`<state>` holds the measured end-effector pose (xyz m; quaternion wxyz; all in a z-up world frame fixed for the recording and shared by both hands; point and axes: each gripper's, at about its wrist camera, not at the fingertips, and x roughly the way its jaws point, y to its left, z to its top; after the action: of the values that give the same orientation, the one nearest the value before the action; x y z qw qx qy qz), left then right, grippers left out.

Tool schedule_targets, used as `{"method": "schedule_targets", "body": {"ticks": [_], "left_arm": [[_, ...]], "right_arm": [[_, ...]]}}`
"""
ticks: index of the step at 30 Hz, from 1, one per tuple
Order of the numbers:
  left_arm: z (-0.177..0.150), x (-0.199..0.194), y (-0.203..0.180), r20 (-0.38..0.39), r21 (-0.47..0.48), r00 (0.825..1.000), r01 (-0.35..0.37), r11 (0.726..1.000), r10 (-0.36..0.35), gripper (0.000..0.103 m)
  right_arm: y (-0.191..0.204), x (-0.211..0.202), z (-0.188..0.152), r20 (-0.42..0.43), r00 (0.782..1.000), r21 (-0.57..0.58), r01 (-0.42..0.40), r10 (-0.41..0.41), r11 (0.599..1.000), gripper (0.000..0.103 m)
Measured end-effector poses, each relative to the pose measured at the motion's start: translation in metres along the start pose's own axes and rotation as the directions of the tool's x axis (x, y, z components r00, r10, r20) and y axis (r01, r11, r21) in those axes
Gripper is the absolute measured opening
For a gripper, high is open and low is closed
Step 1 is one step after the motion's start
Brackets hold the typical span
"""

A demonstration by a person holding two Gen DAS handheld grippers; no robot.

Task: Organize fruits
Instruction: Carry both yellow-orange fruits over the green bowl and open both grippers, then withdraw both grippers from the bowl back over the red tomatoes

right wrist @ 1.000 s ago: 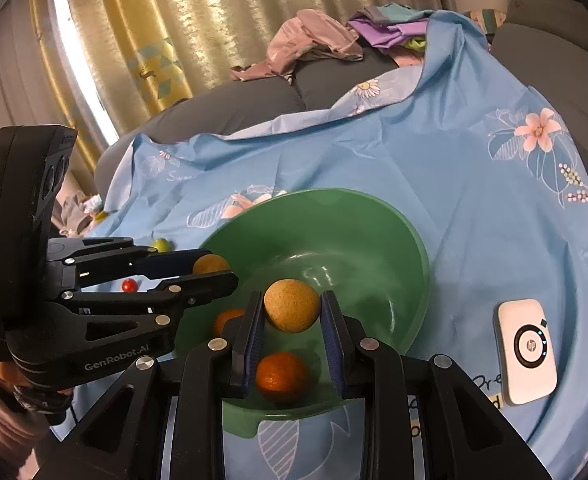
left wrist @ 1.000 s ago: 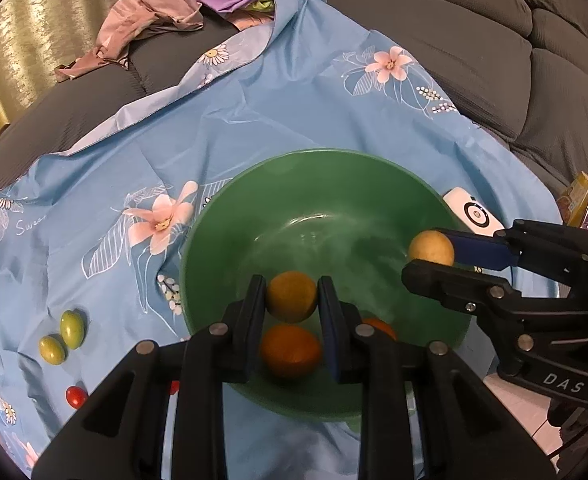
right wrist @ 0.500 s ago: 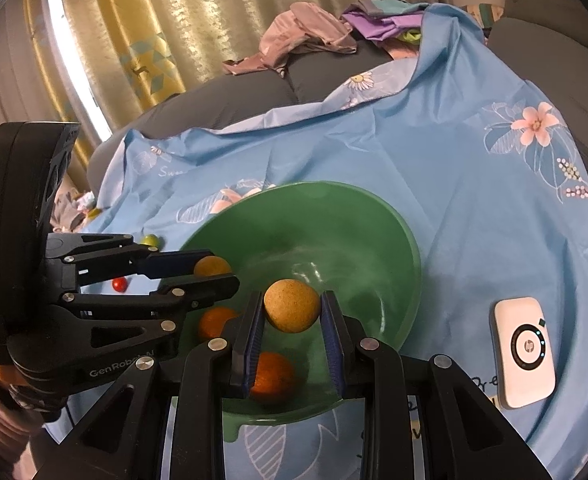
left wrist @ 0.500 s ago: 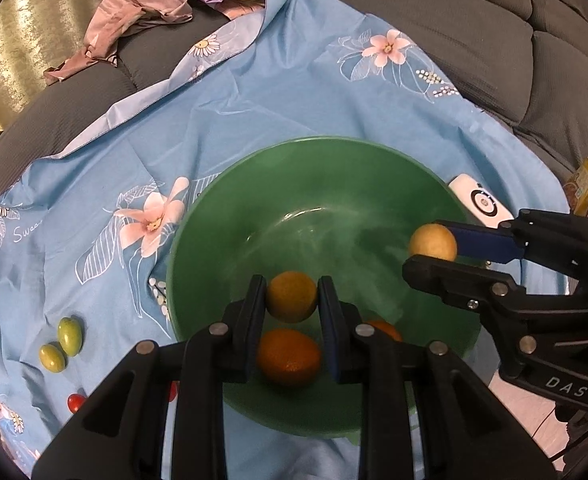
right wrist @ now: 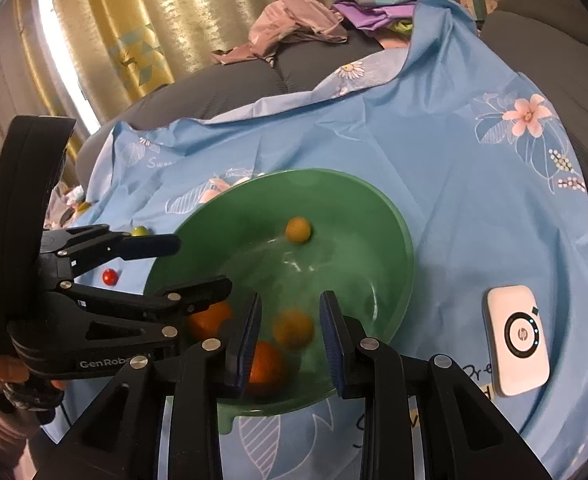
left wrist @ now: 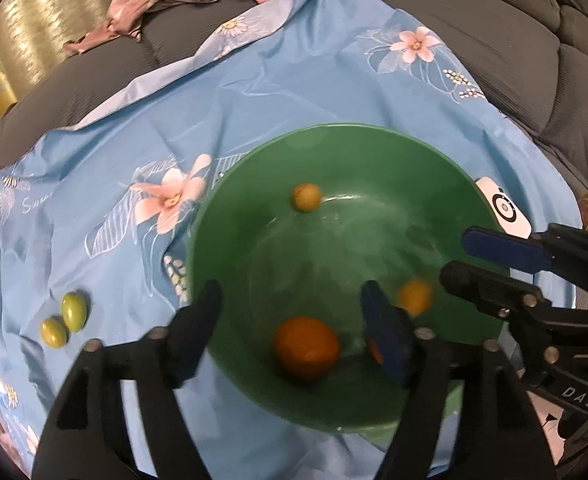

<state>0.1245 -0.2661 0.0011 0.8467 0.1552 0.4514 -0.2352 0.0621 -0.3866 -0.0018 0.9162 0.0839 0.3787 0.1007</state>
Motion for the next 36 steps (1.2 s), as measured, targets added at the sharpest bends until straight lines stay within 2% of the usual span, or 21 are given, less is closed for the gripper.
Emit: {"method": "schedule_targets", "body": {"ticks": [4,5,8,10,12,13,14,16,18,20,23,24,25,28,30,31,32,33,34,35,36], "left_arm": [[-0.006,-0.013,0.006,0.012,-0.031,1.000,-0.001,1.000,0.001,0.085],[-0.009,-0.017,0.009,0.020,-0.046,1.000,0.009,0.999,-0.008,0.086],[-0.021,-0.032,0.022,0.034,-0.102,0.998,0.061,0.993,-0.057,0.093],[-0.034,-0.045,0.034,0.059,-0.165,0.993,0.112,0.980,-0.104,0.101],[-0.051,-0.060,0.053,0.102,-0.267,0.976,0.212,0.940,-0.191,0.102],[-0.059,-0.065,0.062,0.129,-0.317,0.964,0.264,0.911,-0.235,0.102],[-0.071,-0.073,0.075,0.167,-0.381,0.945,0.324,0.866,-0.281,0.102],[-0.088,-0.084,0.093,0.223,-0.449,0.918,0.395,0.801,-0.328,0.102],[-0.111,-0.103,0.113,0.306,-0.506,0.895,0.443,0.740,-0.326,0.102],[-0.132,-0.123,0.127,0.367,-0.543,0.880,0.466,0.698,-0.301,0.102],[-0.154,-0.150,0.141,0.438,-0.562,0.866,0.472,0.679,-0.240,0.102],[-0.163,-0.161,0.144,0.469,-0.564,0.856,0.479,0.672,-0.216,0.102],[-0.168,-0.171,0.149,0.500,-0.562,0.842,0.492,0.665,-0.201,0.102],[-0.187,-0.200,0.154,0.598,-0.526,0.783,0.545,0.652,-0.172,0.102],[-0.201,-0.226,0.155,0.688,-0.466,0.713,0.575,0.673,-0.134,0.102],[-0.208,-0.237,0.153,0.721,-0.443,0.684,0.575,0.688,-0.107,0.102],[-0.217,-0.252,0.148,0.772,-0.406,0.632,0.570,0.714,-0.066,0.103],[-0.223,-0.260,0.146,0.802,-0.376,0.596,0.565,0.734,-0.048,0.103],[-0.230,-0.267,0.145,0.822,-0.347,0.568,0.557,0.755,-0.042,0.103],[-0.234,-0.271,0.141,0.831,-0.323,0.555,0.547,0.772,-0.046,0.103],[-0.235,-0.269,0.140,0.821,-0.327,0.569,0.542,0.774,-0.052,0.103]], "right_arm": [[0.006,-0.008,0.000,0.007,1.000,-0.004,0.007,-0.007,1.000,0.030],[0.008,-0.011,0.000,0.011,1.000,-0.004,0.008,-0.008,1.000,0.033],[0.013,-0.017,-0.002,0.022,1.000,0.004,0.010,-0.010,1.000,0.042],[0.020,-0.021,-0.006,0.017,1.000,0.012,-0.008,0.008,1.000,0.043],[0.027,-0.022,-0.008,0.006,1.000,0.014,-0.024,0.024,1.000,0.043],[0.033,-0.023,-0.010,0.002,1.000,0.008,-0.028,0.028,1.000,0.043],[0.038,-0.025,-0.012,0.000,1.000,0.001,-0.030,0.030,1.000,0.043],[0.054,-0.028,-0.017,-0.006,0.999,-0.021,-0.047,0.047,0.999,0.043],[0.070,-0.031,-0.020,-0.014,0.998,-0.049,-0.062,0.062,0.997,0.043],[0.083,-0.034,-0.023,-0.016,0.997,-0.082,-0.075,0.074,0.994,0.043],[0.107,-0.036,-0.026,-0.021,0.995,-0.125,-0.098,0.096,0.987,0.043],[0.115,-0.037,-0.027,-0.022,0.994,-0.135,-0.107,0.105,0.985,0.043],[0.124,-0.038,-0.028,-0.023,0.993,-0.145,-0.120,0.118,0.982,0.043],[0.147,-0.041,-0.033,-0.026,0.989,-0.191,-0.147,0.145,0.971,0.043],[0.161,-0.045,-0.038,-0.031,0.986,-0.222,-0.166,0.163,0.961,0.043],[0.166,-0.046,-0.040,-0.032,0.985,-0.233,-0.173,0.170,0.957,0.043],[0.171,-0.048,-0.043,-0.034,0.983,-0.247,-0.181,0.179,0.952,0.043],[0.173,-0.048,-0.044,-0.035,0.983,-0.254,-0.184,0.181,0.949,0.043],[0.177,-0.049,-0.046,-0.036,0.982,-0.262,-0.186,0.183,0.947,0.043],[0.179,-0.049,-0.048,-0.039,0.982,-0.265,-0.189,0.186,0.946,0.043],[0.181,-0.049,-0.050,-0.042,0.981,-0.266,-0.193,0.188,0.945,0.043]]}}
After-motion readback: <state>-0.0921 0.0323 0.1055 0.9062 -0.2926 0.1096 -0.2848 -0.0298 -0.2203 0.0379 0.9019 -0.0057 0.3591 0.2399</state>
